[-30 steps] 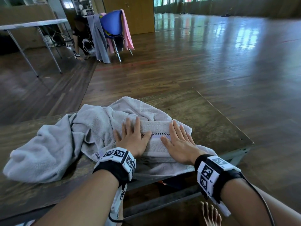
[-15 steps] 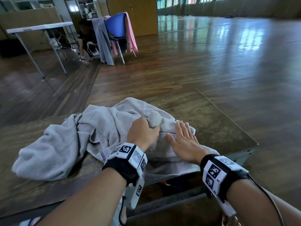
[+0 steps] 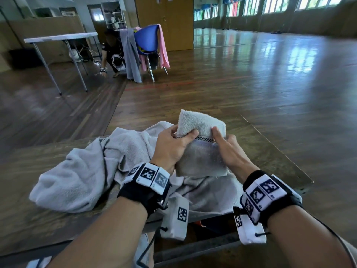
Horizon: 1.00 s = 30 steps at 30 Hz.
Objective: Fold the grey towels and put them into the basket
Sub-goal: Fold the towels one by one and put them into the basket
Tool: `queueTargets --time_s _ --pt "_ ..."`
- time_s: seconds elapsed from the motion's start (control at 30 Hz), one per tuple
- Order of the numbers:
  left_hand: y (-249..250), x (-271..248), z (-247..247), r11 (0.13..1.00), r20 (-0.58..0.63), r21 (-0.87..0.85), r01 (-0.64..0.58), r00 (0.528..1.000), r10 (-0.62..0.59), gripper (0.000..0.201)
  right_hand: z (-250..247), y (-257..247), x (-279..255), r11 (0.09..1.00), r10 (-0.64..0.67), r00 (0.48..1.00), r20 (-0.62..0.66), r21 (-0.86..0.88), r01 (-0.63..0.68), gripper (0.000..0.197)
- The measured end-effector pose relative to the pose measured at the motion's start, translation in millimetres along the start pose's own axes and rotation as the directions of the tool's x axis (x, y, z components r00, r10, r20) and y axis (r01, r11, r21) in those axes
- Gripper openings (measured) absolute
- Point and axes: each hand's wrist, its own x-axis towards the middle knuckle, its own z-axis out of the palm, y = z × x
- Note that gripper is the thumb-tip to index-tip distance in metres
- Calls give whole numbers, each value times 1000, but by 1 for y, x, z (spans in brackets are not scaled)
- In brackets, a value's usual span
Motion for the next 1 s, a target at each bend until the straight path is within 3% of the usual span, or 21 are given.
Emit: queueTargets --time_s 0.13,0.23,0.3,0.4,0.53,0.7,0.77,0.87,1.0 --pt "13 1 -17 989 20 -125 73 997 -71 20 3 -21 -7 990 -141 985 -100 -47 137 48" --pt "31 2 -33 998 -9 -63 4 1000 -5 22 10 -34 -20 960 -279 944 -176 -66 272 31" --pt "46 -3 -45 993 -22 75 -89 996 91 28 18 -43 -34 948 -319 926 -204 -65 312 30" --pt "65 -17 -66 937 -74 289 -197 971 227 61 30 -61 -57 936 -352 913 -204 -68 346 30" --pt "91 -38 -98 899 -161 347 -268 927 339 57 54 -102 -86 903 -430 883 -188 -106 417 32" --pt "114 -75 -158 890 -266 356 -285 882 389 51 101 -137 -128 883 -467 875 -127 -128 452 35" --pt "120 -93 -187 896 -306 360 -260 875 377 54 126 -144 -144 872 -482 873 -73 -138 470 36" --pt "117 -124 -236 930 -340 337 -147 902 266 49 167 -148 -167 872 -478 877 41 -100 479 33" --pt "94 -171 -309 961 -328 267 77 944 15 34 222 -154 -193 825 -439 827 350 -207 525 18"
